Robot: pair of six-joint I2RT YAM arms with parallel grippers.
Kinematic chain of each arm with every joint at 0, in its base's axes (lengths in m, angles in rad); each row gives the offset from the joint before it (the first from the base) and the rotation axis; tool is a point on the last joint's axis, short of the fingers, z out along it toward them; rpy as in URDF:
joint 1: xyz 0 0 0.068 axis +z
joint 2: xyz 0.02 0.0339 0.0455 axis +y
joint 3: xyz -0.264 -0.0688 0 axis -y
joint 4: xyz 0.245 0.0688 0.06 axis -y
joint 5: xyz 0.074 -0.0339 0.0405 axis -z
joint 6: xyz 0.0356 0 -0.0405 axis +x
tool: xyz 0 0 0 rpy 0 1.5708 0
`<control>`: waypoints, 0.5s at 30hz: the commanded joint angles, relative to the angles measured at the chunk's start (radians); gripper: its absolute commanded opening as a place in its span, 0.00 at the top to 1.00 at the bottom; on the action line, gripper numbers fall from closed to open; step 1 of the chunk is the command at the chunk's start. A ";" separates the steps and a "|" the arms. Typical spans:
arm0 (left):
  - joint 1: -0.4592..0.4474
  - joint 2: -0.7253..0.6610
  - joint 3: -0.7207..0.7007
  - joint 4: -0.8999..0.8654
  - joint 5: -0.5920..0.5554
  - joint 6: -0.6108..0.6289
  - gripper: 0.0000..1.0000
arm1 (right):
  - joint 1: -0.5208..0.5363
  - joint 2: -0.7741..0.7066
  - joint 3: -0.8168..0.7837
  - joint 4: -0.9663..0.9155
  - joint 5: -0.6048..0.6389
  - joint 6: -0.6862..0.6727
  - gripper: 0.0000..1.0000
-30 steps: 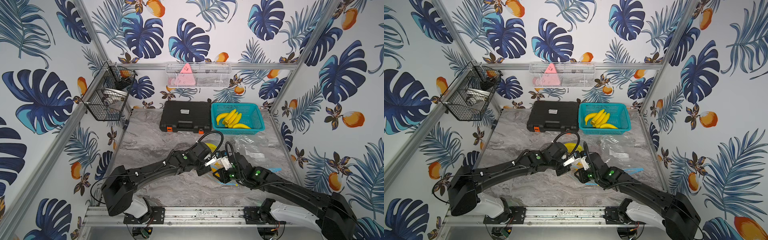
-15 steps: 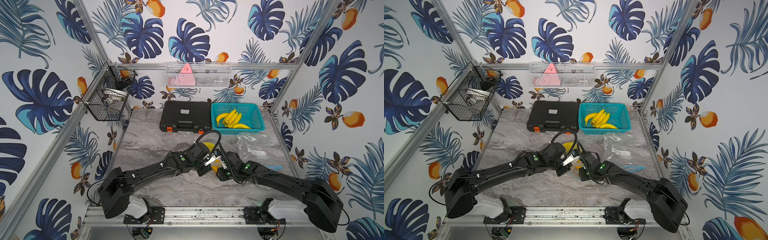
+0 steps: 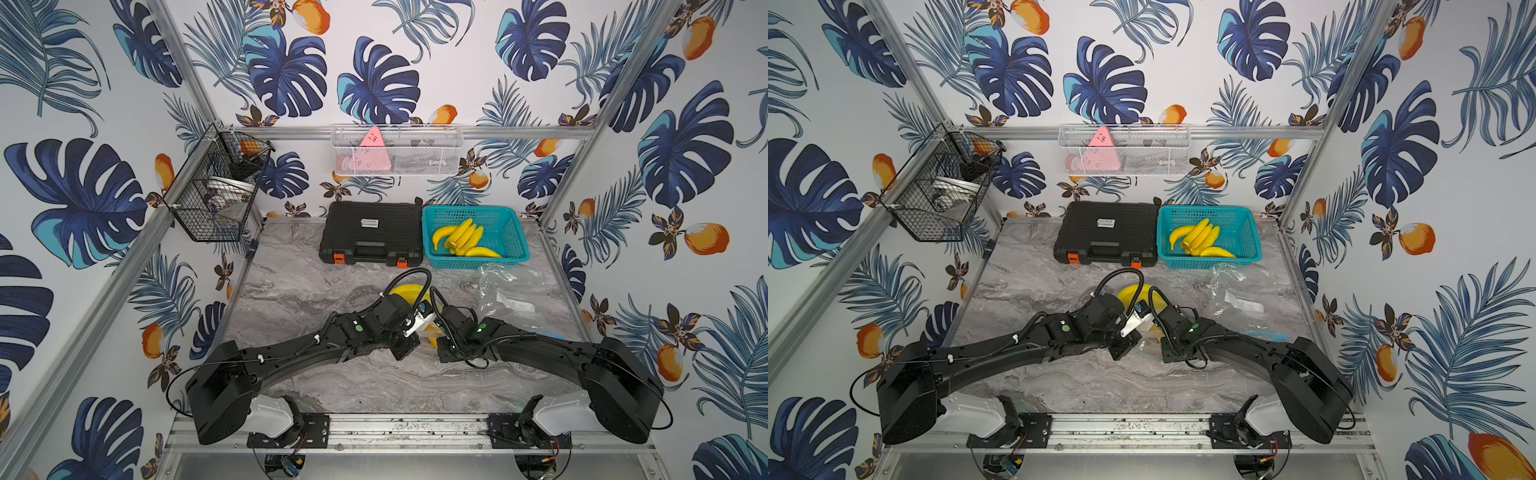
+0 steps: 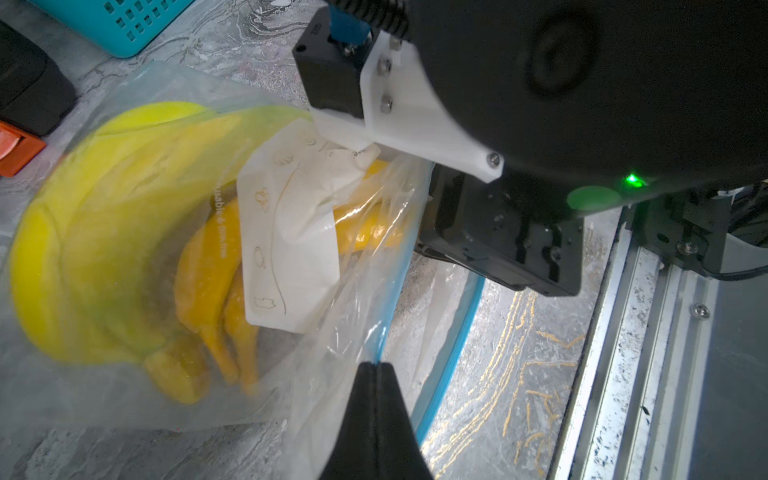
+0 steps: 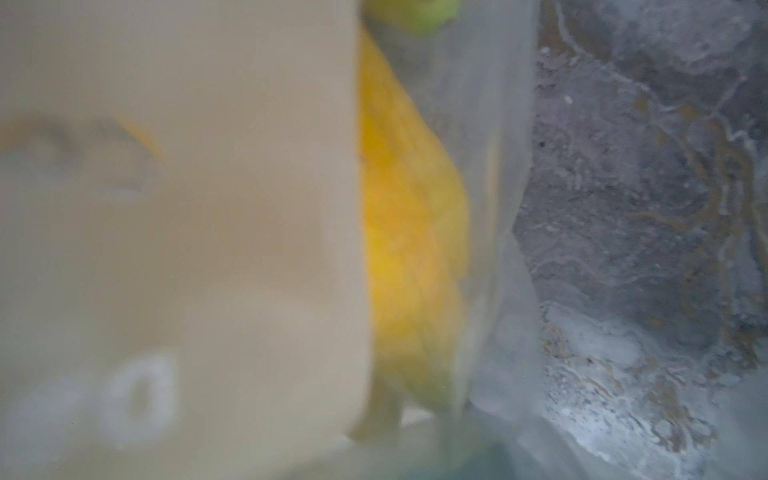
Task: Open the zip-top bag and take out the banana
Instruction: Pick up the banana from the zipper food storage bag.
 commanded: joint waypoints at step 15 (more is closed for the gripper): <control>-0.010 -0.007 -0.023 0.051 -0.060 -0.053 1.00 | 0.003 0.068 0.027 -0.010 0.017 0.007 0.74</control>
